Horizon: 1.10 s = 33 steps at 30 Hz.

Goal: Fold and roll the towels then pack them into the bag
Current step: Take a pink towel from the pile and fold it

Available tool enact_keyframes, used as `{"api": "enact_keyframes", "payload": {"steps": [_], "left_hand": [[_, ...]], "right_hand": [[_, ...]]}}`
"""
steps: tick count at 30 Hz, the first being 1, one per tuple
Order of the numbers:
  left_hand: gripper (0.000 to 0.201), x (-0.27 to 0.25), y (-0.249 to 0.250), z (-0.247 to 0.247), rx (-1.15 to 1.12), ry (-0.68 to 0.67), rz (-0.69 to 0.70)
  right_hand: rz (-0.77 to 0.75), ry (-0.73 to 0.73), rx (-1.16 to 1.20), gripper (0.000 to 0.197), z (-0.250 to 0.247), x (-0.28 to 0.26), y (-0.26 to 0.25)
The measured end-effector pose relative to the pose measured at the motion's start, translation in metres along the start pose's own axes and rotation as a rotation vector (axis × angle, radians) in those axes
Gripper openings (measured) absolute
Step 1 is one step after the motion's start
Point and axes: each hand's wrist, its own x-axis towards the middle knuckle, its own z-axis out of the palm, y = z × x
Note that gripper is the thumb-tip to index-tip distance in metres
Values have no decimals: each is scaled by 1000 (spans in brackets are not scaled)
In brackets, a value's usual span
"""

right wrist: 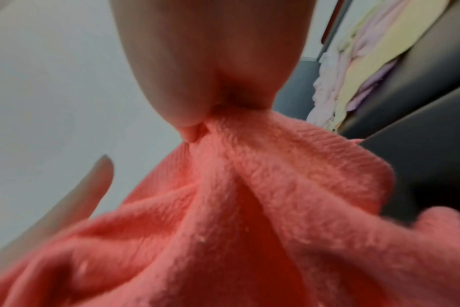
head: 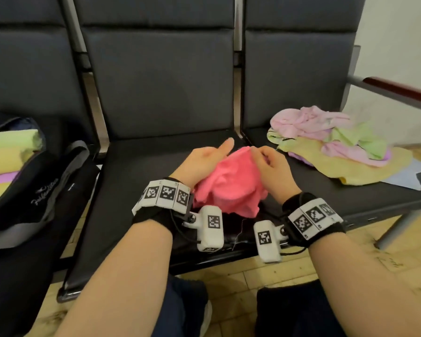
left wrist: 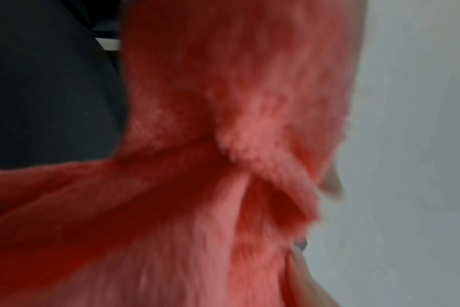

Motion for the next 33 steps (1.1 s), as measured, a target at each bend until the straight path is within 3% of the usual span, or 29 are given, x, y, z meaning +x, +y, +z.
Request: {"api": "enact_keyframes", "payload": {"steps": [2, 4, 8, 13, 17, 20, 22, 26, 30, 33], "left_hand": [[30, -3, -4, -2, 94, -130, 10], [19, -3, -10, -5, 71, -164, 17], [7, -4, -13, -15, 54, -78, 82], [11, -7, -15, -30, -42, 33, 155], [6, -7, -16, -44, -203, 260, 196], [12, -6, -22, -56, -302, 465, 192], [10, -6, -27, -62, -343, 583, 189], [12, -6, -34, -67, -373, 738, 166], [10, -6, -38, -63, -258, 781, 114], [11, -3, -42, -57, -94, 610, -7]], "right_hand": [[39, 38, 26, 39, -5, 1, 5], [34, 59, -4, 40, -9, 0, 11], [12, 110, -40, 25, -12, 1, 12], [-11, 99, -75, 24, -9, -3, 6], [-52, -30, -54, 21, -6, -8, -5], [-29, -155, -187, 7, -4, -8, -3], [6, -209, -263, 11, -6, -9, 1], [112, -125, -320, 16, -11, -9, 10], [285, -44, -159, 23, -12, -6, 15], [262, -41, 36, 23, -9, -8, 2]]}}
